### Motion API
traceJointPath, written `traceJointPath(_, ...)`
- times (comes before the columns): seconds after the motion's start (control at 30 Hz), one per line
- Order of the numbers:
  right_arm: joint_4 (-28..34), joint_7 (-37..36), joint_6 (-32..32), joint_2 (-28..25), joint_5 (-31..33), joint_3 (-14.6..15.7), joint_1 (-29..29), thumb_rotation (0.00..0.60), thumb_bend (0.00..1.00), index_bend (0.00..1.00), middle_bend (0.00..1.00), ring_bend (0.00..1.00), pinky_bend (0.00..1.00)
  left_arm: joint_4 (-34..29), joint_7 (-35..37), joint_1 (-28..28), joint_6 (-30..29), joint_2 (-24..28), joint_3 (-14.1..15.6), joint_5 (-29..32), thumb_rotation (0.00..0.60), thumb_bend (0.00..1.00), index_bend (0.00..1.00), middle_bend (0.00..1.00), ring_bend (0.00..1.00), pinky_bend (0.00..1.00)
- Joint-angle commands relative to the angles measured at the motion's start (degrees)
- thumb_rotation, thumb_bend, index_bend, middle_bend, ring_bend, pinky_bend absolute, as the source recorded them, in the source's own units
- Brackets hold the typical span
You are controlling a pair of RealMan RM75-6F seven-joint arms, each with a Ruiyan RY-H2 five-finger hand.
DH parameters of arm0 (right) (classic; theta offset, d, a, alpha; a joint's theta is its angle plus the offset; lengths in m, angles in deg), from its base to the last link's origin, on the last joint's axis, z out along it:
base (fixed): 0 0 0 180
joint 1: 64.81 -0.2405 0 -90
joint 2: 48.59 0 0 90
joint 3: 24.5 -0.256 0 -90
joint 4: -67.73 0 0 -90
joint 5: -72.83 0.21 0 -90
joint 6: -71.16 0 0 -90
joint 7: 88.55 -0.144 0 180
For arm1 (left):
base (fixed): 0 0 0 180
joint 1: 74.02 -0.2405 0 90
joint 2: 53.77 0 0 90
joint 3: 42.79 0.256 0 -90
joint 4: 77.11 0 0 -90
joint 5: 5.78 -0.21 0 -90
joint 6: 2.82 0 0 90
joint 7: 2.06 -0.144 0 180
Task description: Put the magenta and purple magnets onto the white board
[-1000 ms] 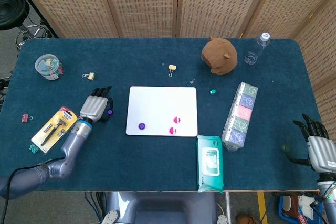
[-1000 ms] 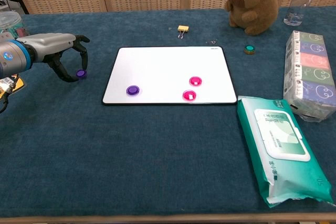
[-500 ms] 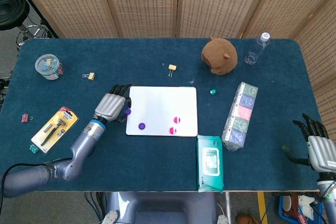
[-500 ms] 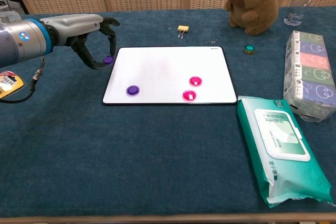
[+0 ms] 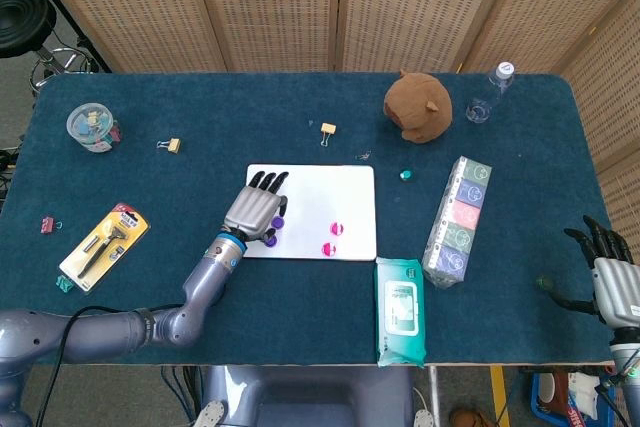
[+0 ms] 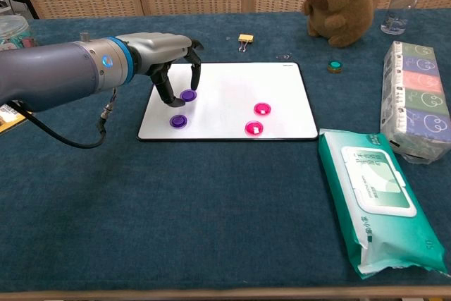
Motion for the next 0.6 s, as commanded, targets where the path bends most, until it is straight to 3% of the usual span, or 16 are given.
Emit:
traceJointPath(0.03, -0.03, -0.11, -0.08, -0.04, -0.05, 0.02, -0.01, 0.600, 0.00, 0.16, 0.00, 0.00, 0.00, 1.48, 0.22, 0.61, 0.12, -0.74, -0.03, 1.11, 0.600, 0.34, 0.59, 0.00, 0.00, 0.00)
traceJointPath(0.6, -0.29, 0.09, -0.39, 0.13, 0.41, -0.15, -0.13, 0.600, 0.00, 0.16, 0.00, 0.00, 0.00, 6.98, 3.08, 1.82, 2.04, -3.42, 0.56, -0.15, 0.600, 0.34, 0.58, 0.00, 0.00, 0.00)
